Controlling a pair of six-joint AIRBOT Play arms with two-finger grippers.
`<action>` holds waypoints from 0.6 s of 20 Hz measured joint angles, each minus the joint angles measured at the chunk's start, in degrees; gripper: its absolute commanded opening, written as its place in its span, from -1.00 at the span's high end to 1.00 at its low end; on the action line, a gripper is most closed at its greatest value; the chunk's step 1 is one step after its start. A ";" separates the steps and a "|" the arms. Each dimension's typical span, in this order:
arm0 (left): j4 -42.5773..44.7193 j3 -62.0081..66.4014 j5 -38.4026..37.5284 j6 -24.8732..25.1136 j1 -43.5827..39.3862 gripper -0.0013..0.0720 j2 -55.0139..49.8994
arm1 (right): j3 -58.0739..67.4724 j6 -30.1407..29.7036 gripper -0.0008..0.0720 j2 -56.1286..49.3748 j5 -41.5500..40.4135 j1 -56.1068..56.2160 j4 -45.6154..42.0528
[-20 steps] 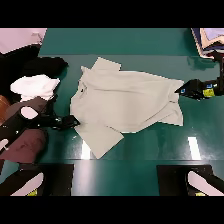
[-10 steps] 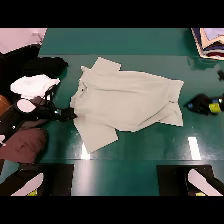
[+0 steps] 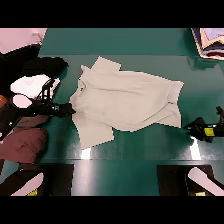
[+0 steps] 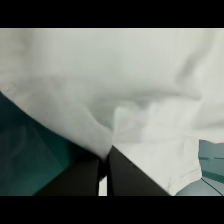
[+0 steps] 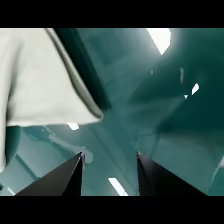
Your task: Fold the shirts.
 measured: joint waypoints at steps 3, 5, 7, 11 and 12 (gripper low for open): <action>0.04 0.07 0.00 0.07 0.02 0.88 0.00 | -0.63 -0.20 -0.05 -3.72 -4.00 3.74 5.27; 0.04 0.07 0.00 0.07 0.02 0.89 0.00 | -0.87 -0.26 0.19 -5.75 -7.41 6.51 7.48; 0.07 0.07 0.07 0.07 0.02 0.89 0.00 | -1.05 -0.44 0.65 -6.93 -10.40 9.29 8.33; 0.52 1.36 -0.72 -0.04 0.02 0.89 0.11 | -0.94 -0.52 0.94 -5.40 -15.32 14.32 7.28; 1.22 2.69 -1.60 -0.24 0.02 0.89 0.63 | -0.22 -0.55 0.94 -4.07 -15.93 14.99 6.67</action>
